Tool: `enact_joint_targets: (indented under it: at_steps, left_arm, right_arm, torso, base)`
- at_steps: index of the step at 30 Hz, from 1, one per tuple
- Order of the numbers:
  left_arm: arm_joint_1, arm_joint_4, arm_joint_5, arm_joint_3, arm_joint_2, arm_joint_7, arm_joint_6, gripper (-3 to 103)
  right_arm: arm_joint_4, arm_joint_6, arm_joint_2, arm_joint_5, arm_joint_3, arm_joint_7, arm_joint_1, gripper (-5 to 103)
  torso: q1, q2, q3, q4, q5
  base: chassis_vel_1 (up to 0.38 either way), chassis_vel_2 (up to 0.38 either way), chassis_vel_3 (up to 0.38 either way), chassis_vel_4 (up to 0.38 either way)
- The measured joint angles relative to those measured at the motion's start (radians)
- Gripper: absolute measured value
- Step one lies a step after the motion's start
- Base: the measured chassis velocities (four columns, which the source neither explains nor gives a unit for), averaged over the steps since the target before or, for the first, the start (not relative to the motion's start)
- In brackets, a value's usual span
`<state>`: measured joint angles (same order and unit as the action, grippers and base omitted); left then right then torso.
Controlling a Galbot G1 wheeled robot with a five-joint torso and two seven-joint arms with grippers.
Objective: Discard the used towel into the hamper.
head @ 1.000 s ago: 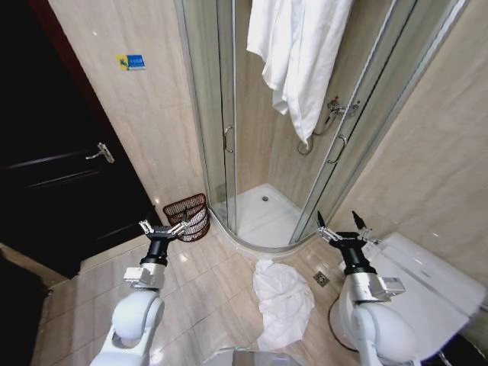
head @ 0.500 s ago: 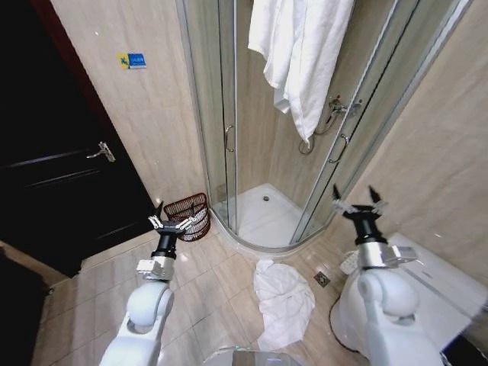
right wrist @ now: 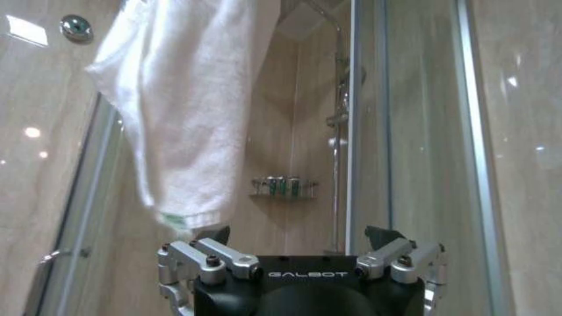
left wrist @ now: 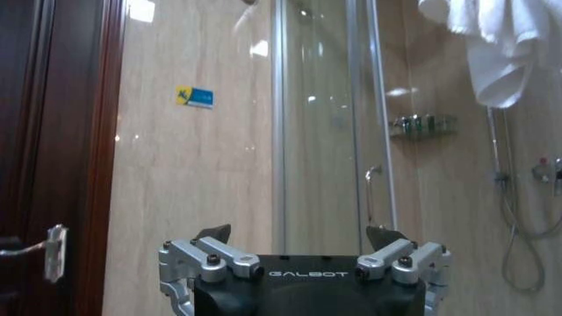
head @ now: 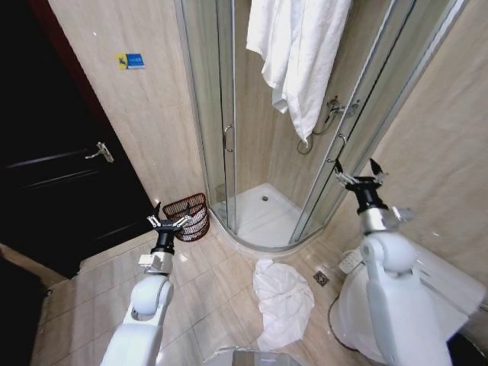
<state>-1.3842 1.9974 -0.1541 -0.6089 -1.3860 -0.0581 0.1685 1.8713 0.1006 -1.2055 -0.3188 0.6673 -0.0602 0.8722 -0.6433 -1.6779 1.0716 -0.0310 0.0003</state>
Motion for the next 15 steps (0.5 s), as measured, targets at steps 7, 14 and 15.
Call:
enact_joint_targets:
  at_steps: [7,14,15]
  left_arm:
    - [0.01,-0.079,0.026,0.017,0.0,0.002,0.026,100]
    - [0.039,-0.119,0.034,0.032,0.011,0.004,0.02,100]
    - [0.039,-0.119,0.034,0.032,0.011,0.004,0.02,100]
  right_arm:
    - [-0.17,-0.019,0.029,-0.045,-0.071,-0.005,-0.251,100]
    - [-0.226,0.029,0.05,-0.113,-0.167,0.02,-0.478,100]
    - [-0.226,0.029,0.05,-0.113,-0.167,0.02,-0.478,100]
  torso:
    - [0.0,0.0,0.0,-0.0001,0.0]
    - [0.0,0.0,0.0,0.0002,-0.0002]
    - [0.0,0.0,0.0,0.0002,-0.0002]
  base:
    - [0.0,0.0,0.0,0.0]
    - [0.0,0.0,0.0,0.0]
    - [0.0,0.0,0.0,0.0]
